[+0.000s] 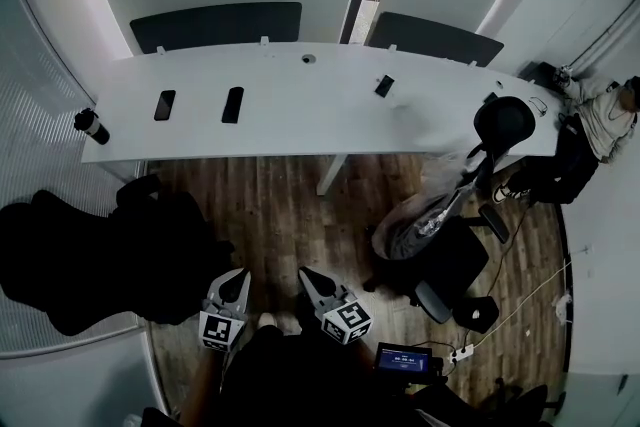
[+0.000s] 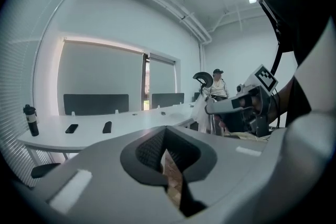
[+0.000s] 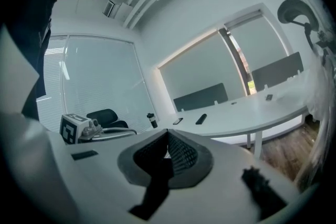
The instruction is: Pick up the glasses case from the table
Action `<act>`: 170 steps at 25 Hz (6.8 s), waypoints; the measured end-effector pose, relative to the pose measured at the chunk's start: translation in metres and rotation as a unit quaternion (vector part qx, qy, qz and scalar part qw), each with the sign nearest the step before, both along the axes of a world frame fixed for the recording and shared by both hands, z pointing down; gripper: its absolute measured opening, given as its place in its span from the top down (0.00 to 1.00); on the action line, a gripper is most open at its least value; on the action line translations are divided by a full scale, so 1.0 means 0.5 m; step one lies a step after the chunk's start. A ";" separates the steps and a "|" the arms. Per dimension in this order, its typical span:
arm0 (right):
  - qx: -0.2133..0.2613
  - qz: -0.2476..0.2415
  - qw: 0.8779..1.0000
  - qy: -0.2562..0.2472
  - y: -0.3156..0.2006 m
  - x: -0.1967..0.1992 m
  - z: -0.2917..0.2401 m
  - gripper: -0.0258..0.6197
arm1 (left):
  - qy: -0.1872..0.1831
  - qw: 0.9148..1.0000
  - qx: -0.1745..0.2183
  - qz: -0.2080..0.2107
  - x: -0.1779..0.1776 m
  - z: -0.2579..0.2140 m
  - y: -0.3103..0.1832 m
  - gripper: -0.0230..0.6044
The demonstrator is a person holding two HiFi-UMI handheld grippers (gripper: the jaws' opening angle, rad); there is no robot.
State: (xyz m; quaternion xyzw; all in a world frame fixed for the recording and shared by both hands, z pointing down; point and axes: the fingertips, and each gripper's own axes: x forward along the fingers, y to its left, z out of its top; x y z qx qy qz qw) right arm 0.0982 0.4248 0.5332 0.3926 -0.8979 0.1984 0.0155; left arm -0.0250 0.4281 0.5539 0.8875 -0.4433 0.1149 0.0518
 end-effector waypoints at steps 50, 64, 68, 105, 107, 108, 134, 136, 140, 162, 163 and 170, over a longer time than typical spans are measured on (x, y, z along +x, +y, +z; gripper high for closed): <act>0.047 0.034 0.997 0.057 -0.418 0.045 -0.012 0.95 | 0.016 0.999 0.001 0.032 0.055 -0.009 -0.375 0.95; 0.029 0.007 0.997 0.073 -0.487 -0.172 -0.016 0.95 | 0.000 0.999 0.007 0.046 -0.139 0.005 -0.436 0.95; 0.021 -0.009 0.996 0.092 -0.493 -0.238 0.008 0.95 | -0.002 0.999 0.015 0.045 -0.208 0.019 -0.443 0.95; -0.005 -0.071 0.995 0.075 -0.913 -0.122 0.056 0.95 | -0.023 0.956 -0.126 -0.263 -0.259 0.331 -0.919 0.88; -0.008 -0.068 0.994 0.083 -0.939 -0.084 0.067 0.95 | -0.019 0.951 -0.140 -0.276 -0.247 0.365 -0.944 0.87; -0.009 -0.067 0.994 0.089 -0.953 -0.067 0.068 0.95 | -0.014 0.947 -0.146 -0.285 -0.244 0.379 -0.956 0.87; -0.006 -0.083 0.983 0.161 -1.067 -0.056 0.089 0.95 | -0.081 0.923 -0.278 -0.255 -0.247 0.581 -1.103 0.51; -0.006 -0.084 0.983 0.161 -1.068 -0.056 0.091 0.95 | -0.070 0.924 -0.275 -0.258 -0.246 0.573 -1.107 0.51; -0.010 -0.083 0.984 0.156 -1.069 -0.051 0.096 0.95 | -0.037 0.928 -0.256 -0.270 -0.248 0.533 -1.121 0.52; 0.010 -0.075 0.994 0.075 -1.132 -0.048 0.058 0.95 | -0.064 0.968 -0.109 -0.215 -0.194 0.188 -1.186 0.56; 0.008 -0.073 0.995 0.071 -1.135 -0.047 0.058 0.95 | -0.066 0.969 -0.096 -0.219 -0.193 0.164 -1.183 0.57; 0.009 -0.082 0.995 0.056 -1.141 -0.070 0.044 0.95 | -0.061 0.962 -0.134 -0.232 -0.206 0.221 -1.163 0.96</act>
